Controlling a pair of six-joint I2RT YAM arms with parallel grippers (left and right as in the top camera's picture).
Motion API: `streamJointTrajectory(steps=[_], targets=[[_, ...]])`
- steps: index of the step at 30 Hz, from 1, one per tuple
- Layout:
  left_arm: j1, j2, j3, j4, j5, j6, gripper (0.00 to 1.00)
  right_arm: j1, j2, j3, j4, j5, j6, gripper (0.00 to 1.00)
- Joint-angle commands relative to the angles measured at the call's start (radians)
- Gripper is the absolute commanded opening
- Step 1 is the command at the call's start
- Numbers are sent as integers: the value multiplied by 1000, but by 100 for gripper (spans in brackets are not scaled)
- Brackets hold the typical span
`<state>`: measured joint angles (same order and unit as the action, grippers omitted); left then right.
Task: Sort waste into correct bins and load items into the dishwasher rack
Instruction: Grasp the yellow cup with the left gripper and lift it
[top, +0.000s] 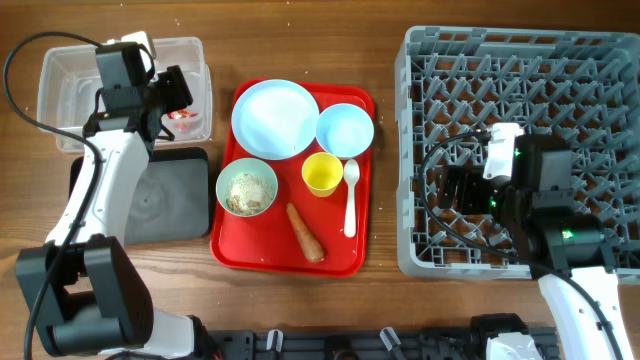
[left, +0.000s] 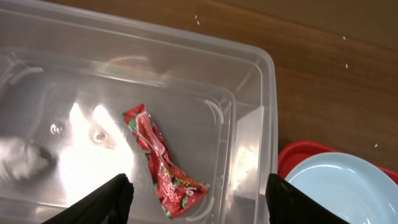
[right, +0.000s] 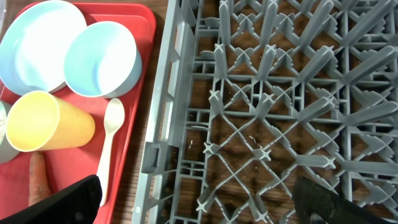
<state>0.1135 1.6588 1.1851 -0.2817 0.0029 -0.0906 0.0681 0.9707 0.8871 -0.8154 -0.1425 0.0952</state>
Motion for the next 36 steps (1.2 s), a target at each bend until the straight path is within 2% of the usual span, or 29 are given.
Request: streamJointTrajectory(steps=[1, 7, 10, 15, 21, 26, 30, 34, 36], targets=[[-2, 1, 6, -42, 101, 1, 68, -5, 2, 22, 0, -16, -14, 100], [-64, -35, 6, -216, 334, 1, 64, -5, 2, 22, 0, -16, -14, 100], [-150, -36, 6, -339, 389, 1, 61, -5, 2, 22, -1, -16, -14, 100], [-272, -36, 6, -436, 389, 1, 64, -5, 2, 22, -1, -16, -13, 100], [-401, -35, 5, -445, 389, 1, 65, -5, 2, 21, -1, -16, -14, 100], [-495, 1, -3, -444, 235, 1, 62, -5, 2, 21, -1, -16, -14, 100], [-522, 50, -4, -440, 235, 0, 63, -5, 2, 21, -1, -16, -14, 100], [-537, 103, -4, -427, 235, -16, 50, -5, 2, 21, 0, -16, -14, 100], [-542, 117, -4, -425, 235, -30, 40, -5, 2, 21, 0, -16, -14, 100]])
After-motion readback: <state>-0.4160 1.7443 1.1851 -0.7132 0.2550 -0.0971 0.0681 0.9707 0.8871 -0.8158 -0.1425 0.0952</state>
